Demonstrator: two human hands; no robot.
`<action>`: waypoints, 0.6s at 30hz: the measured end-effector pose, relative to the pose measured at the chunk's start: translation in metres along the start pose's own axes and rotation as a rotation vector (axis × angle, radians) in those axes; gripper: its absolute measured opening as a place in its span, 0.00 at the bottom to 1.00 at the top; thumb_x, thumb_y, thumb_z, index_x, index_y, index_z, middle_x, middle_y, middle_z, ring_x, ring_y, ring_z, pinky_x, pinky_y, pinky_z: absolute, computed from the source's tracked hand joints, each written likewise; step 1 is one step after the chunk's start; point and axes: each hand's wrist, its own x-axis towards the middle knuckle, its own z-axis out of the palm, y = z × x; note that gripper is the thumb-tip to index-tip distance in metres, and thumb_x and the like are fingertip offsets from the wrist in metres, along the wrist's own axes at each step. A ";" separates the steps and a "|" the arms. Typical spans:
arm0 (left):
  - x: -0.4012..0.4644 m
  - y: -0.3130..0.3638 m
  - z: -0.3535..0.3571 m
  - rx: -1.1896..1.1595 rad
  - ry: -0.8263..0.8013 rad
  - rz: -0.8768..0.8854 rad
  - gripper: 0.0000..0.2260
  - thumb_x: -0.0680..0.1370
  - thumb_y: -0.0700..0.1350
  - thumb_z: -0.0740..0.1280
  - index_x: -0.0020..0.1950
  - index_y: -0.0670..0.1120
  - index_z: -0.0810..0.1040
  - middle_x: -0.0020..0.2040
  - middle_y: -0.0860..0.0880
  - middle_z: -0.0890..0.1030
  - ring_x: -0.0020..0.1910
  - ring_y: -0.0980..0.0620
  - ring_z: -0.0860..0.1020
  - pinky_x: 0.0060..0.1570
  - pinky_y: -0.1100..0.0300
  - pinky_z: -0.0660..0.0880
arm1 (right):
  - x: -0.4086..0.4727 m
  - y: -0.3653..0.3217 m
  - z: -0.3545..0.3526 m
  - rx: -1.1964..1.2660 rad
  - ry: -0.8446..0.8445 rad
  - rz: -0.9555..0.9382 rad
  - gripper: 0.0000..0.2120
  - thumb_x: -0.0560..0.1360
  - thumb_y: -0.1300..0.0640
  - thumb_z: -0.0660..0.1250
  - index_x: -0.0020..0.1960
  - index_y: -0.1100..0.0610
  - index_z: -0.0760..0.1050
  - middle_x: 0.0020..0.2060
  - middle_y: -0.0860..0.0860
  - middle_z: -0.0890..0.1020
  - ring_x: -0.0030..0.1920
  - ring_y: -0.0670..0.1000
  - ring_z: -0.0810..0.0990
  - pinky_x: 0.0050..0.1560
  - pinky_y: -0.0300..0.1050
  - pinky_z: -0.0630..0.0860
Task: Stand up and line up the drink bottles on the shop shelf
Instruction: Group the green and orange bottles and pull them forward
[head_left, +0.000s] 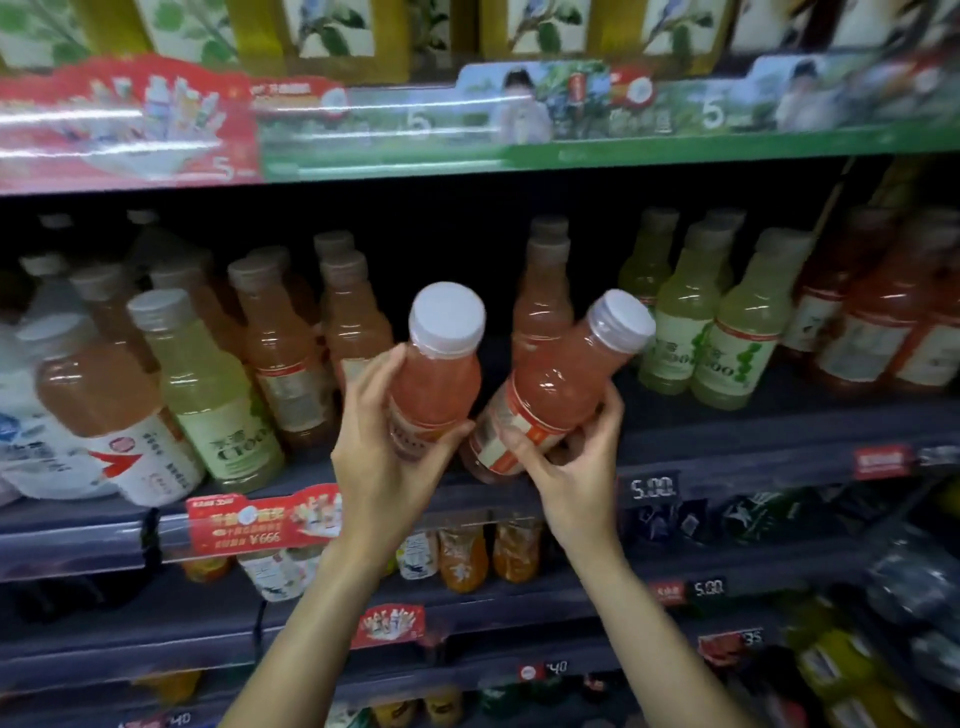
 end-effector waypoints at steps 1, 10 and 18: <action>0.002 0.012 0.011 -0.030 -0.034 0.018 0.33 0.70 0.54 0.73 0.70 0.48 0.63 0.67 0.53 0.68 0.65 0.49 0.72 0.58 0.50 0.76 | -0.002 -0.004 -0.018 -0.006 0.013 -0.004 0.39 0.65 0.53 0.76 0.68 0.43 0.58 0.62 0.39 0.74 0.64 0.45 0.74 0.61 0.39 0.72; 0.001 0.119 0.185 -0.454 -0.318 -0.090 0.34 0.70 0.55 0.74 0.72 0.52 0.65 0.69 0.53 0.72 0.66 0.57 0.72 0.62 0.52 0.73 | 0.006 -0.037 -0.201 -0.181 0.415 -0.040 0.35 0.64 0.51 0.78 0.62 0.37 0.62 0.60 0.45 0.76 0.58 0.42 0.77 0.56 0.37 0.73; -0.004 0.180 0.325 -0.458 -0.409 -0.181 0.33 0.70 0.53 0.75 0.71 0.53 0.64 0.66 0.53 0.74 0.62 0.55 0.74 0.58 0.54 0.74 | 0.071 -0.051 -0.325 -0.393 0.668 -0.155 0.40 0.65 0.57 0.77 0.66 0.48 0.55 0.64 0.48 0.68 0.60 0.42 0.73 0.64 0.37 0.68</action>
